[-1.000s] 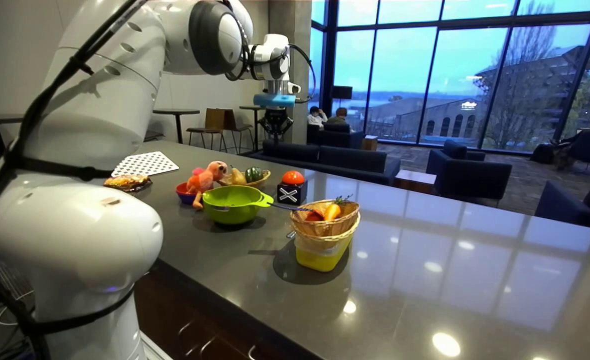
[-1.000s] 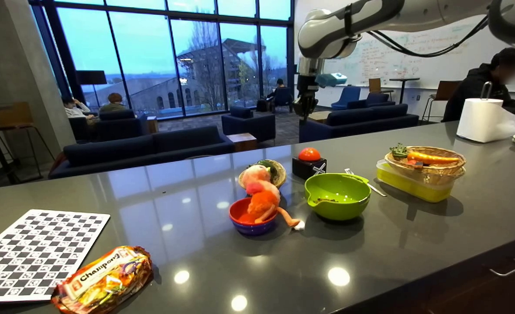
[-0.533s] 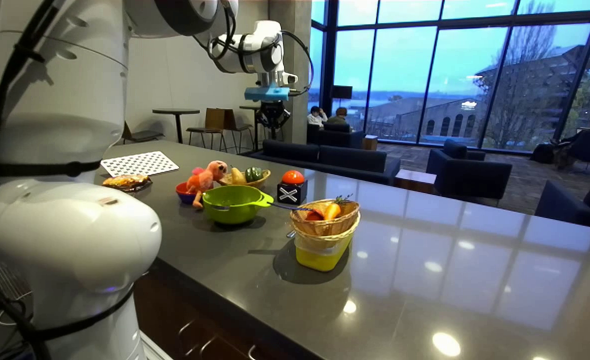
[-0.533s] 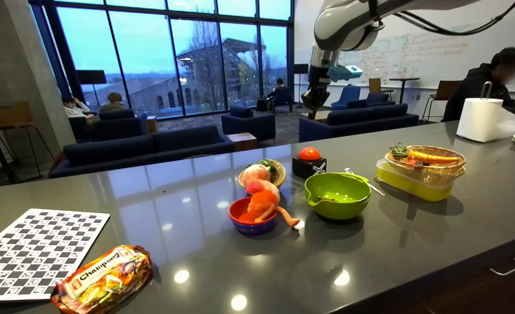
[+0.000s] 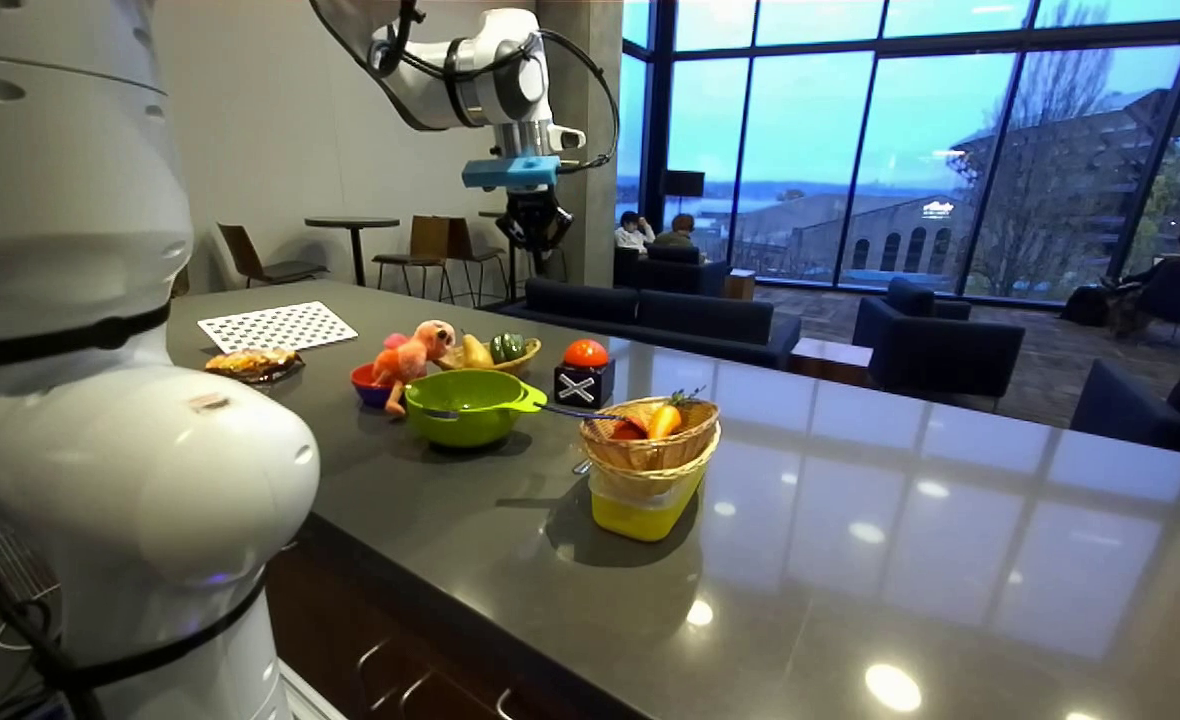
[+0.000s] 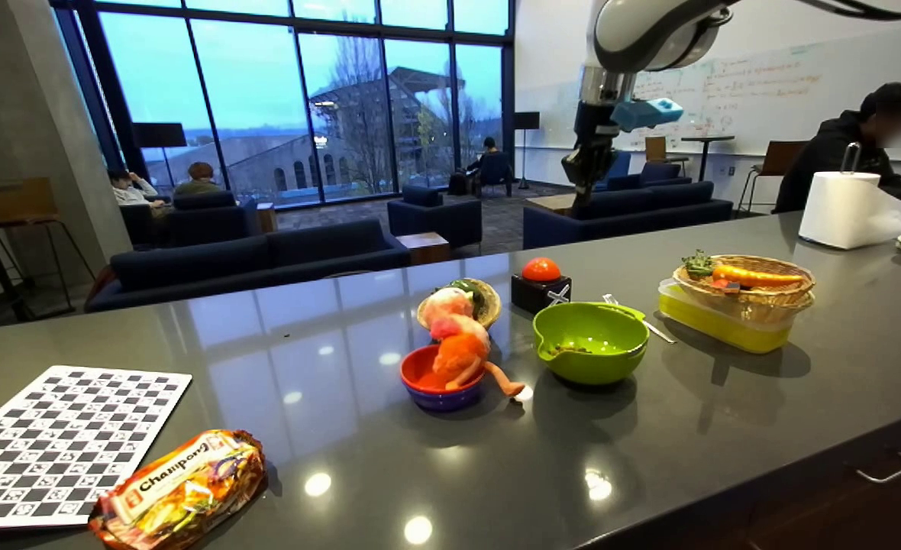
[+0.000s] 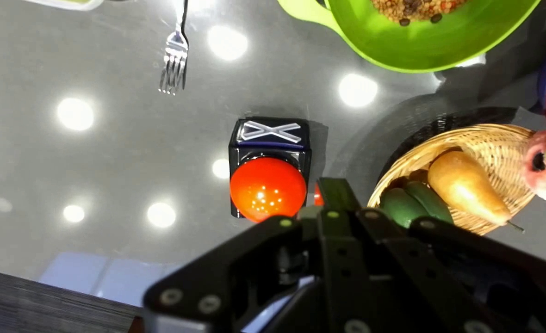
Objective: Press the big orange button on the blue box with an X
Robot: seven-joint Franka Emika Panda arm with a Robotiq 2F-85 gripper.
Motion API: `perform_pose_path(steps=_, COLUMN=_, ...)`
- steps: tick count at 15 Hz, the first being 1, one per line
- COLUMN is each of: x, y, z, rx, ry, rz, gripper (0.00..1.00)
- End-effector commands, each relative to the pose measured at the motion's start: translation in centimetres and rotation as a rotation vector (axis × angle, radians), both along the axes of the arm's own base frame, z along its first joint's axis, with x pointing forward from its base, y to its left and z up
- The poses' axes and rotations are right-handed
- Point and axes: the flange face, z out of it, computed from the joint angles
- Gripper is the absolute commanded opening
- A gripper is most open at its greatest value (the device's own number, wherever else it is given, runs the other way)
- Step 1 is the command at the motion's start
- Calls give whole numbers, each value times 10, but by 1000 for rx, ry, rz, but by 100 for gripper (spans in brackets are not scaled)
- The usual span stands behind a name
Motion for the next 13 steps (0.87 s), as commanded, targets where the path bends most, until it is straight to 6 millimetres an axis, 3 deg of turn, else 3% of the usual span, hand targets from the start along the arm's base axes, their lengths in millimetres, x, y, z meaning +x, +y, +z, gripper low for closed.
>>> perform_pose_path(steps=1, x=-36, y=-13, z=7, rx=-13, ry=-18, rz=-43, gripper=0)
perform_pose_path(steps=2, x=-41, y=-14, z=8, rx=-12, ry=-17, rz=-46, gripper=0)
perform_pose_path(steps=3, x=-21, y=-7, z=5, rx=-3, ry=1, rz=-23, gripper=0)
perform_pose_path(steps=13, x=-22, y=-5, z=0, rx=-5, ry=10, rz=-19, gripper=1)
